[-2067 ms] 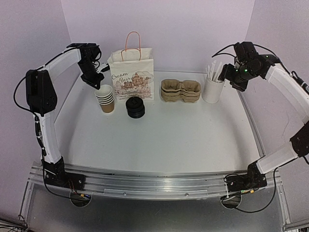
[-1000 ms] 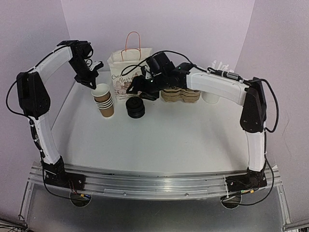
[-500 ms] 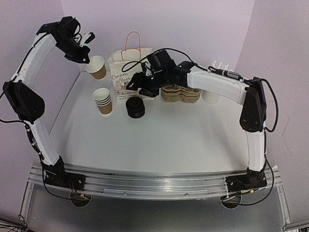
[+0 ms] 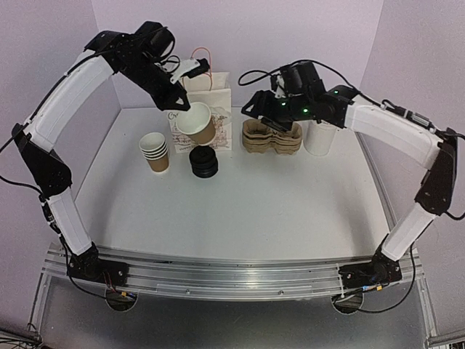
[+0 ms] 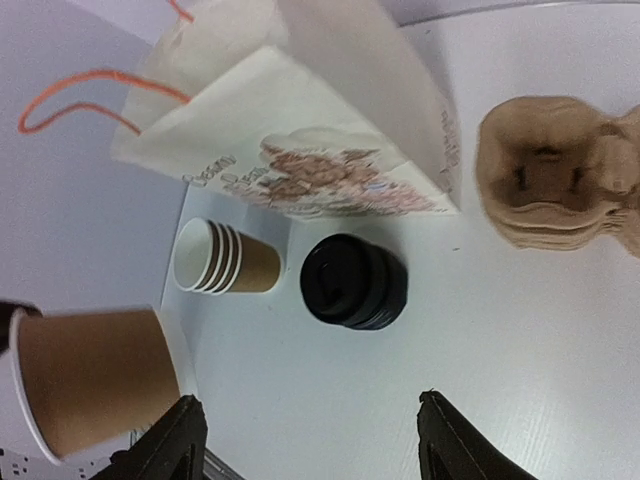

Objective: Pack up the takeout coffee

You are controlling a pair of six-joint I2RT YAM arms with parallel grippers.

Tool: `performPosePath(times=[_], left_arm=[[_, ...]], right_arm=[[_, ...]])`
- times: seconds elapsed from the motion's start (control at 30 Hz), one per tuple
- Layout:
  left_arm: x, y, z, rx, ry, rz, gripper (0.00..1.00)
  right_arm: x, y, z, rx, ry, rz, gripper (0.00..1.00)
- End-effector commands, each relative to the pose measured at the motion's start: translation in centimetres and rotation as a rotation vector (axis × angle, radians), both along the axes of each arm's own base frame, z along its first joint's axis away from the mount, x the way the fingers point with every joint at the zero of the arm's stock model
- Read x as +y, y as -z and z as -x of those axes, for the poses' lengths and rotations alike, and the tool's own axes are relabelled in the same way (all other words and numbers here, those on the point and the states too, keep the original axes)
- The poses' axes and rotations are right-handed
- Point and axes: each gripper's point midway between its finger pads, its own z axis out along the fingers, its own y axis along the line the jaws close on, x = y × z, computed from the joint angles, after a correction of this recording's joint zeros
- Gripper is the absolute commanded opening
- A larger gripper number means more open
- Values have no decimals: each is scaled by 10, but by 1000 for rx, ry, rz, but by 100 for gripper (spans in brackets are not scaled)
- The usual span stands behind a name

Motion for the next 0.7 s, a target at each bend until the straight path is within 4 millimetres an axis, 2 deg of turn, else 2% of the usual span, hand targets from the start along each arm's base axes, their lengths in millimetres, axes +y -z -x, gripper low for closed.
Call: performPosePath(times=[0.0, 0.13, 0.3, 0.5, 0.6, 0.67], left_arm=[[1, 44, 87, 246, 164, -221, 0], [-37, 81, 87, 244, 237, -223, 0], [-67, 120, 67, 267, 235, -233, 0], [-74, 173, 58, 306, 230, -282, 0], [-76, 191, 51, 287, 215, -291, 0], [-79, 195, 47, 283, 210, -291, 0]], right_arm=[[-48, -25, 6, -71, 125, 23, 68], [-79, -18, 18, -62, 194, 74, 68], [-106, -13, 31, -50, 252, 103, 69], [-117, -6, 41, -33, 265, 109, 69], [-117, -3, 42, -28, 257, 113, 69], [-116, -1, 42, -25, 253, 115, 69]])
